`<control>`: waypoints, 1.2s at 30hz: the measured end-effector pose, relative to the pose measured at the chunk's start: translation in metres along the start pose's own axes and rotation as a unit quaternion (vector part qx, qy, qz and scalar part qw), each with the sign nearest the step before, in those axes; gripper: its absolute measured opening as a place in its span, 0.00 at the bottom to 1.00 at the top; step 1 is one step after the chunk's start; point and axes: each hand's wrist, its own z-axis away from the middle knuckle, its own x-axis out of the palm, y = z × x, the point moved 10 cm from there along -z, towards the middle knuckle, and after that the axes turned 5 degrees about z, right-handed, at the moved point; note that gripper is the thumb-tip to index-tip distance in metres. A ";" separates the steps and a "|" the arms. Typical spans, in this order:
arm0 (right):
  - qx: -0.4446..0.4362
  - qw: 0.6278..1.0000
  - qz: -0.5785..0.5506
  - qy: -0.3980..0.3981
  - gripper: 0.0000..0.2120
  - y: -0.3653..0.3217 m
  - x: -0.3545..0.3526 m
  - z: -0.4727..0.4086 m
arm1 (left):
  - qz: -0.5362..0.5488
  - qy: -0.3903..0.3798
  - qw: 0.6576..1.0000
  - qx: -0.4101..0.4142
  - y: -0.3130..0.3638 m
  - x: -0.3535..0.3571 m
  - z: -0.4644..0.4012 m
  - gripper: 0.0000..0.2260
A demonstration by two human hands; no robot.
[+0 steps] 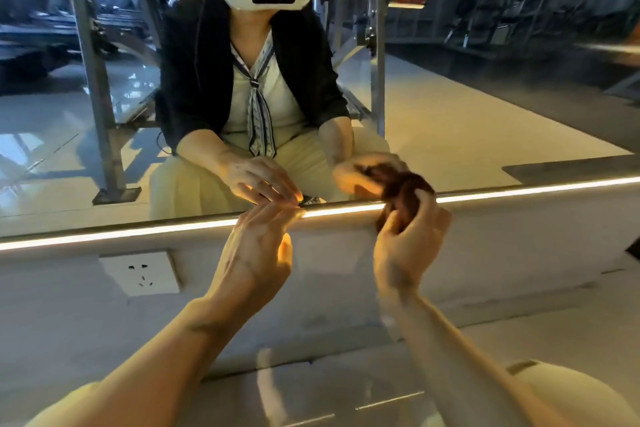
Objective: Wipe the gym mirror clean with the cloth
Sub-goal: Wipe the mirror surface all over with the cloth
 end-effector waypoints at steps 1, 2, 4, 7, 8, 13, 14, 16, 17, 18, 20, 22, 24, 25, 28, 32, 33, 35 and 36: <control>-0.055 0.998 0.004 -0.029 0.20 -0.015 0.012 0.018 | 0.005 -0.002 1.000 0.008 0.000 0.000 -0.001 0.22; -0.097 0.993 0.001 -0.073 0.20 -0.029 0.025 0.039 | 0.006 -0.003 1.000 0.016 -0.001 -0.001 -0.002 0.23; -0.118 0.979 -0.016 -0.166 0.20 -0.045 0.046 0.069 | 0.011 -0.011 0.999 0.040 -0.001 -0.001 -0.001 0.24; -0.071 0.992 -0.011 -0.105 0.21 -0.038 0.033 0.056 | 0.008 -0.028 0.996 0.080 -0.001 0.000 0.006 0.23; -0.029 0.998 -0.008 -0.048 0.22 -0.027 0.021 0.043 | 0.001 -0.030 0.996 0.087 -0.001 -0.001 0.008 0.23; 0.184 0.983 0.022 -0.010 0.21 0.017 0.013 0.024 | -0.007 -0.041 0.995 0.096 -0.013 -0.010 0.011 0.25; 0.143 0.989 0.015 -0.035 0.20 0.004 0.021 0.035 | -0.004 -0.044 0.994 0.099 -0.014 -0.012 0.011 0.25; 0.049 0.994 -0.006 -0.099 0.20 -0.028 0.044 0.071 | 0.006 -0.046 0.992 0.122 -0.013 -0.016 0.012 0.24; 0.019 0.990 -0.016 -0.142 0.20 -0.039 0.056 0.090 | 0.010 -0.045 0.990 0.136 -0.012 -0.018 0.013 0.23; 0.008 0.983 -0.023 -0.180 0.19 -0.046 0.065 0.104 | 0.016 -0.047 0.988 0.145 -0.012 -0.020 0.015 0.23; 0.042 0.984 -0.028 -0.171 0.18 -0.045 0.062 0.103 | 0.028 -0.053 0.989 0.136 -0.018 -0.022 0.017 0.24; 0.120 0.990 -0.027 -0.072 0.19 -0.028 0.038 0.084 | 0.026 -0.058 0.989 0.133 -0.026 -0.023 0.018 0.25; 0.194 0.981 -0.023 0.003 0.20 -0.008 0.018 0.068 | 0.013 -0.065 0.989 0.134 -0.032 -0.025 0.019 0.24; 0.202 0.979 -0.012 0.017 0.20 -0.002 0.015 0.065 | 0.009 -0.066 0.989 0.133 -0.036 -0.028 0.021 0.24; 0.106 0.994 0.023 -0.008 0.18 -0.026 0.030 0.084 | 0.001 -0.067 0.989 0.129 -0.048 -0.040 0.028 0.25; -0.009 0.985 -0.022 -0.169 0.17 -0.079 0.079 0.148 | 0.007 -0.051 0.991 0.126 -0.063 -0.063 0.039 0.25; -0.003 0.984 -0.030 -0.178 0.17 -0.085 0.079 0.153 | 0.017 -0.048 0.992 0.115 -0.067 -0.069 0.042 0.25; 0.054 0.992 -0.028 -0.112 0.17 -0.084 0.062 0.141 | 0.038 -0.042 0.995 0.082 -0.080 -0.081 0.045 0.27; 0.096 0.993 -0.033 -0.065 0.18 -0.081 0.049 0.130 | 0.044 -0.041 0.996 0.065 -0.088 -0.086 0.047 0.27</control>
